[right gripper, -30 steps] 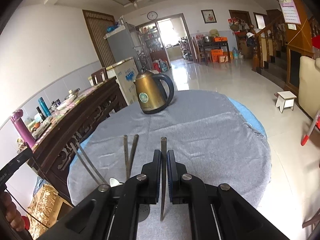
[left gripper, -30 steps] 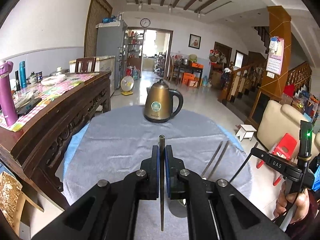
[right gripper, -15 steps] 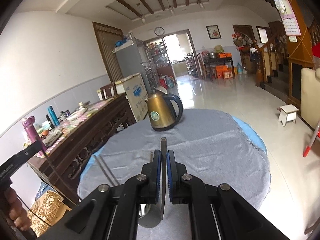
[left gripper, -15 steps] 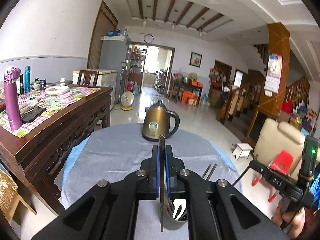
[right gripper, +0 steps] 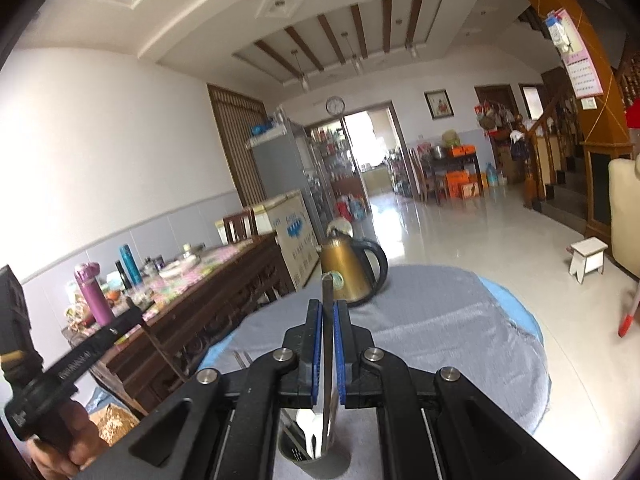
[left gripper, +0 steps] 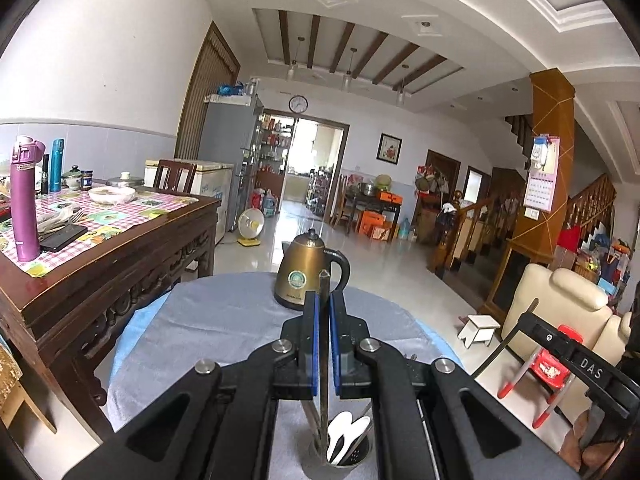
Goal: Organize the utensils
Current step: 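Open both tools to release the chopsticks into the grey cup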
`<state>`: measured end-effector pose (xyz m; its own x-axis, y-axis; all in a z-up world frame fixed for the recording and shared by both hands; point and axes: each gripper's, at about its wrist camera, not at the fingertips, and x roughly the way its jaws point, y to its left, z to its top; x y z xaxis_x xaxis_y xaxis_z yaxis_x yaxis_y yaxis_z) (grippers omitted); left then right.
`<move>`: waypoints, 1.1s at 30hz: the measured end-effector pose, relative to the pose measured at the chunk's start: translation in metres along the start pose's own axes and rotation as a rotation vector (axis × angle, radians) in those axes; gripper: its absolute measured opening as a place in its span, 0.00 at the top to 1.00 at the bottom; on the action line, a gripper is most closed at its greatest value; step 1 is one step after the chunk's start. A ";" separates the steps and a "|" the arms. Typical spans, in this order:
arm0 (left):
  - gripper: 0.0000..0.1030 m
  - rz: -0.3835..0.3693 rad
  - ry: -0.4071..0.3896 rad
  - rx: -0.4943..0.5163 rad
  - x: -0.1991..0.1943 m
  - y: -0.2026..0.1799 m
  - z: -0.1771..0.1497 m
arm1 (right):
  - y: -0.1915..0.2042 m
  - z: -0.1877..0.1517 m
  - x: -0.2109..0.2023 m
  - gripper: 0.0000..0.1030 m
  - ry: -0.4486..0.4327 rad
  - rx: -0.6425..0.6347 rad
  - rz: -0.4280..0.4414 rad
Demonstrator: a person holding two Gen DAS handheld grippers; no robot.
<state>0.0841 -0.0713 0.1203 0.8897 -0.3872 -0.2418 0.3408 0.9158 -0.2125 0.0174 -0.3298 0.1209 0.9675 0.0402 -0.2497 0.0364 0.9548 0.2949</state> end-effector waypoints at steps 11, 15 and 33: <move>0.95 0.029 -0.049 0.005 0.014 -0.003 -0.017 | 0.023 -0.033 0.022 0.93 -0.026 -0.075 -0.006; 0.95 0.030 -0.026 0.002 0.019 -0.002 -0.023 | 0.024 -0.039 0.032 0.93 0.001 -0.082 -0.005; 0.95 0.061 0.070 0.048 0.029 -0.011 -0.037 | 0.015 -0.054 0.049 0.93 0.093 -0.058 -0.014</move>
<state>0.0952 -0.0968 0.0807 0.8864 -0.3357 -0.3186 0.3023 0.9412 -0.1506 0.0520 -0.2971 0.0630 0.9394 0.0512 -0.3390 0.0329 0.9708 0.2377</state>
